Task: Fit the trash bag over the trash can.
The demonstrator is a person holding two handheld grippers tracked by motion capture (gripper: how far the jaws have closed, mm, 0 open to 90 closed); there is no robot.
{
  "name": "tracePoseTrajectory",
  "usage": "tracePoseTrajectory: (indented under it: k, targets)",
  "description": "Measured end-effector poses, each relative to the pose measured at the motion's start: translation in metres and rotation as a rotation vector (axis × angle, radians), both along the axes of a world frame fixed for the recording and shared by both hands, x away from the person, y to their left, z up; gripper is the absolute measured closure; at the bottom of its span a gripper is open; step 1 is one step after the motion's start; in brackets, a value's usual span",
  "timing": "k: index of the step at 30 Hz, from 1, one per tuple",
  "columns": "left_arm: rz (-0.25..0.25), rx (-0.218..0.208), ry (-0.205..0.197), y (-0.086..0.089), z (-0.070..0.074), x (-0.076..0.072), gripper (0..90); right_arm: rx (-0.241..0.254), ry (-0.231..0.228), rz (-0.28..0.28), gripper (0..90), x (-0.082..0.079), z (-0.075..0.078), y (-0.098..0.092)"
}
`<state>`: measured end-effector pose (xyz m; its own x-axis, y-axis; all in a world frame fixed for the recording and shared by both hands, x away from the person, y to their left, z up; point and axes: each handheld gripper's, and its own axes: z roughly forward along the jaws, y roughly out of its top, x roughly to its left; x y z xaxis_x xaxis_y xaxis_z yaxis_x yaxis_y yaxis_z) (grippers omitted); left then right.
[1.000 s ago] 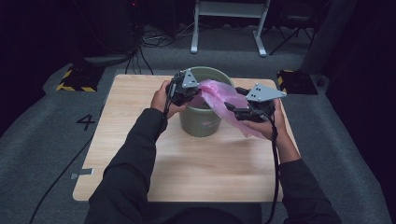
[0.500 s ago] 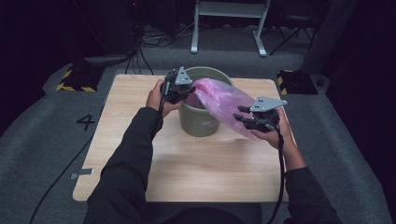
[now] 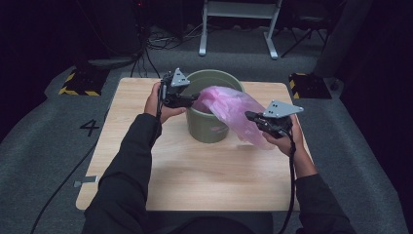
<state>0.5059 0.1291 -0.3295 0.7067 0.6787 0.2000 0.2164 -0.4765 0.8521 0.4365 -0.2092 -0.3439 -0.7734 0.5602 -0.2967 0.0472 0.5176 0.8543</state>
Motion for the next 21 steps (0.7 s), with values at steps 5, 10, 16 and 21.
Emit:
tracePoseTrajectory:
  k: [5,10,16,21]
  targets:
    - [-0.026,-0.041,-0.012,0.003,0.003,-0.009,33.0,0.008,0.011,-0.003,73.6,0.001,-0.001,0.0]
    - [-0.057,-0.021,-0.029,-0.008,0.004,-0.015,31.8,0.052,0.019,-0.013,44.3,-0.004,0.001,-0.002]
    - [-0.09,-0.031,-0.036,-0.014,0.004,-0.024,29.9,0.082,0.029,0.028,28.3,-0.026,-0.001,-0.011]
    - [-0.109,-0.04,-0.023,-0.017,0.003,-0.029,28.3,0.045,0.004,0.031,26.4,-0.044,-0.011,-0.014]
